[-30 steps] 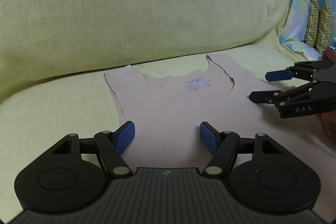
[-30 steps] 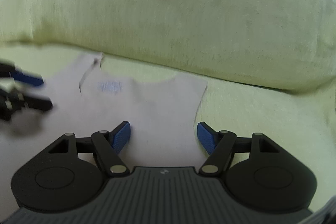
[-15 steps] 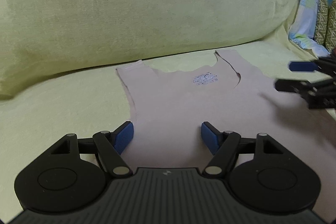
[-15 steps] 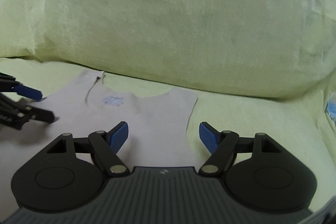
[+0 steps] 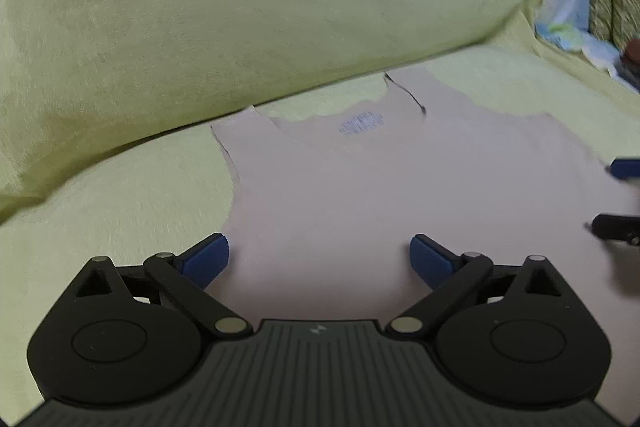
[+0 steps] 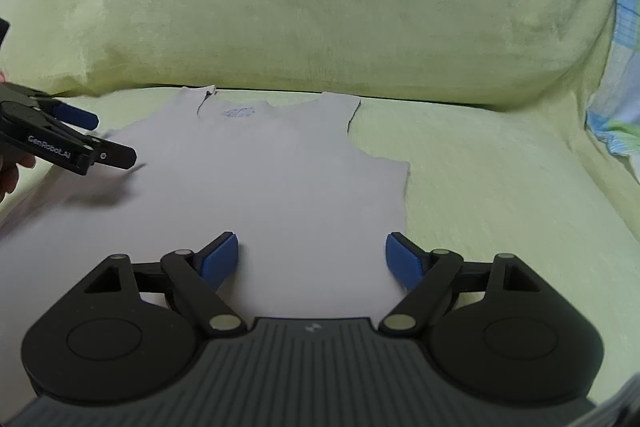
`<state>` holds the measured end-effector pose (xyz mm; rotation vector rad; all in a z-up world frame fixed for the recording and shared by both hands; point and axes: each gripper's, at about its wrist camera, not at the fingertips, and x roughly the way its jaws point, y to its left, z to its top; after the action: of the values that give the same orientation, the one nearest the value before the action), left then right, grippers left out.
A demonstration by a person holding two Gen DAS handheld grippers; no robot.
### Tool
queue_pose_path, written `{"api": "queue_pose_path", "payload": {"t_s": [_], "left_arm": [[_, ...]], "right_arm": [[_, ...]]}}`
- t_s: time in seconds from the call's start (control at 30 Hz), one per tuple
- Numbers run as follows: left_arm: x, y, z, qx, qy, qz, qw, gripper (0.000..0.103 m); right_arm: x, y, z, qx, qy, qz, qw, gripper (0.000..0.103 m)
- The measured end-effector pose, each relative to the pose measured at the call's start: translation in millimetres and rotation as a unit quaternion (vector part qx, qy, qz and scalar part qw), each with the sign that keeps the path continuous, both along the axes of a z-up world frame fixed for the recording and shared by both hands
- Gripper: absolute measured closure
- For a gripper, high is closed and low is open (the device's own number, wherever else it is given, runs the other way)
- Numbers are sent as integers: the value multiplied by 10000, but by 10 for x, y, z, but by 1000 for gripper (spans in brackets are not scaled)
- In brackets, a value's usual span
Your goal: Fold clothes
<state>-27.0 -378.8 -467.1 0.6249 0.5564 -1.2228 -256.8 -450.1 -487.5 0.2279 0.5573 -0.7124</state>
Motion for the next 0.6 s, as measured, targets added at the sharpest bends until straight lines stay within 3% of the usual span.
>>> {"api": "queue_pose_path", "payload": {"t_s": [0.3,0.6], "left_arm": [[-275,302,139,163,-354,-143,9991,3],[-429,571,348,38,-318,-149,9994,3]], "right_arm": [[-588,548,9,-181,-228,-58,9996,19],[-1046,802,27,-30,-240,-321,9992,18]]}}
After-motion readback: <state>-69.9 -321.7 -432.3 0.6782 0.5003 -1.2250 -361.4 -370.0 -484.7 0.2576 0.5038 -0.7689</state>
